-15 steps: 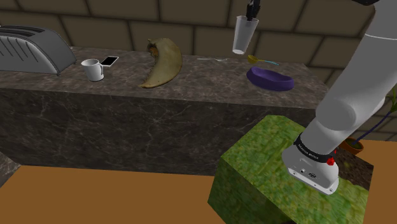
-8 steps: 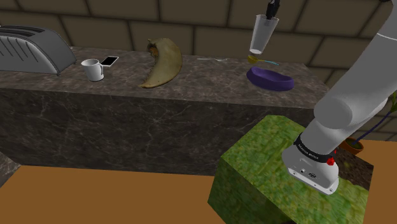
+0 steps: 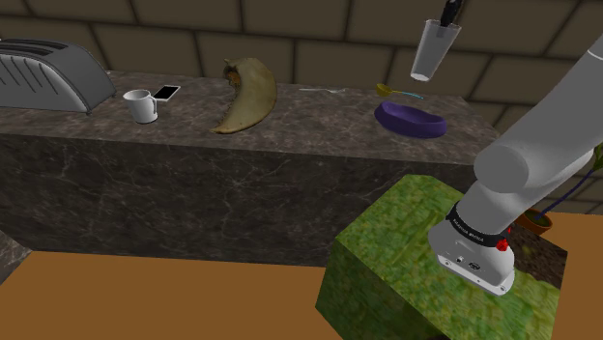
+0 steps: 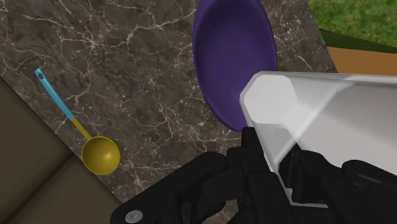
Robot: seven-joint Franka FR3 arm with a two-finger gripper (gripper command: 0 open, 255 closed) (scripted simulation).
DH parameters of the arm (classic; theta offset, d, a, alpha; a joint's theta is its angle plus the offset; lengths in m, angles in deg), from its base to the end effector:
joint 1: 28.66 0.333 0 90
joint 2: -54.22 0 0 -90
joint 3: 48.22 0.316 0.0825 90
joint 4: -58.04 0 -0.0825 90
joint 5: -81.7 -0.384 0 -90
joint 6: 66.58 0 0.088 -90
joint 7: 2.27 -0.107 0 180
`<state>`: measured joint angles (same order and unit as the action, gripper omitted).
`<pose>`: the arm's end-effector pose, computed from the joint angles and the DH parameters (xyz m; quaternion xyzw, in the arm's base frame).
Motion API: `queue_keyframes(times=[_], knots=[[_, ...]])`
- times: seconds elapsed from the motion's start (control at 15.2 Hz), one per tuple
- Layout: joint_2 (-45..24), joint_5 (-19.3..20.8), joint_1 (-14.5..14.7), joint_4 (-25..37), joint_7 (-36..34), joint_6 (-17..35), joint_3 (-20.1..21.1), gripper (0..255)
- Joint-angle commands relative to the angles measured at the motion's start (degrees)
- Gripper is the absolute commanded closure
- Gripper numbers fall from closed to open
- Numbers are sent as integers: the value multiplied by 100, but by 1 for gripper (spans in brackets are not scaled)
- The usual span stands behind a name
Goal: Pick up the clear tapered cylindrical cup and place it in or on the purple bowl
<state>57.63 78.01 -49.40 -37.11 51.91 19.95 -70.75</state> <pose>0.3861 -0.3617 0.6075 -0.9933 -0.0961 -0.0013 0.0646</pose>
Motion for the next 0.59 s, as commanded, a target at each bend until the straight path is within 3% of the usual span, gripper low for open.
queue_keyframes(times=[0.0, 0.53], knots=[[13, 24, -77, 7, 175, -30, -87, 255], [118, 63, -71, -726, 187, 606, -75, 255]])
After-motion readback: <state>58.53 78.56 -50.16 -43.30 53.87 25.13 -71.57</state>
